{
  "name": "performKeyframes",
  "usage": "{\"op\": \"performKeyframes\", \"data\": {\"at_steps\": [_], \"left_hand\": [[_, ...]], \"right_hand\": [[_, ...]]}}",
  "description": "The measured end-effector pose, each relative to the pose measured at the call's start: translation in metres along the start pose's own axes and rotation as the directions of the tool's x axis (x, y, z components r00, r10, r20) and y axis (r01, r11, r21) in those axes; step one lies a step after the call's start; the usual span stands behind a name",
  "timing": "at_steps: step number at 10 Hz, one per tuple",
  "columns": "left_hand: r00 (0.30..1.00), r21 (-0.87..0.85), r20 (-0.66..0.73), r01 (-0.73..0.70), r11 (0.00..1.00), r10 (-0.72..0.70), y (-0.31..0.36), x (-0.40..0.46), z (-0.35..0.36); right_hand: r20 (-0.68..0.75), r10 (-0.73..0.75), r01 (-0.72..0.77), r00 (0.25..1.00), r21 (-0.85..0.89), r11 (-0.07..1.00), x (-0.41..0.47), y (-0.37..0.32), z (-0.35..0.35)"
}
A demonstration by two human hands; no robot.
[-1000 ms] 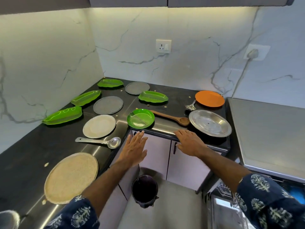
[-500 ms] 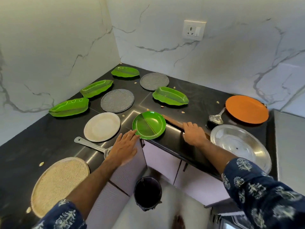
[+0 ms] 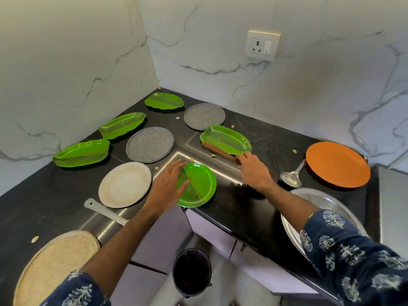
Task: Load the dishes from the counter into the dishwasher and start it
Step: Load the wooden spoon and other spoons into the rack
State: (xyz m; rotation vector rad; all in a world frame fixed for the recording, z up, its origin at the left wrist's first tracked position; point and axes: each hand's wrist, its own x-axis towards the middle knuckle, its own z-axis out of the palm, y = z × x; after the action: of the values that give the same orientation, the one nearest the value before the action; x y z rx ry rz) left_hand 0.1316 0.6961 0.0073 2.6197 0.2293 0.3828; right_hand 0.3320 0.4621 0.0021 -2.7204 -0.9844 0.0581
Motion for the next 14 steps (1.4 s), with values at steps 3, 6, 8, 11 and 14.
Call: {"op": "performKeyframes", "data": {"at_steps": [3,6,8,11,14], "left_hand": [[0.756,-0.612,0.654,0.551,0.567,-0.030,0.020,0.033,-0.062],[0.856,-0.734,0.515,0.412,0.541,0.047,-0.020,-0.021,-0.066],[0.738,-0.641,0.670,0.521,0.564,0.080,-0.074,-0.053,-0.092],[0.737,0.356,0.664,-0.162,0.920,-0.127,-0.170,-0.096,-0.116],[0.789,0.456,0.606,-0.448,0.769,0.100,-0.186,-0.100,-0.083]], "right_hand": [[-0.161,-0.810,0.693,0.564,-0.441,0.570,0.009,-0.074,-0.050],[-0.204,0.311,0.107,0.928,0.947,0.302,-0.013,-0.182,-0.010],[0.416,0.014,-0.377,0.909,0.836,-0.399,-0.018,-0.221,0.012],[0.518,0.151,-0.514,0.842,0.855,-0.071,-0.041,-0.231,0.058],[0.518,0.218,-0.526,0.827,0.850,-0.025,-0.076,-0.236,0.070]]}}
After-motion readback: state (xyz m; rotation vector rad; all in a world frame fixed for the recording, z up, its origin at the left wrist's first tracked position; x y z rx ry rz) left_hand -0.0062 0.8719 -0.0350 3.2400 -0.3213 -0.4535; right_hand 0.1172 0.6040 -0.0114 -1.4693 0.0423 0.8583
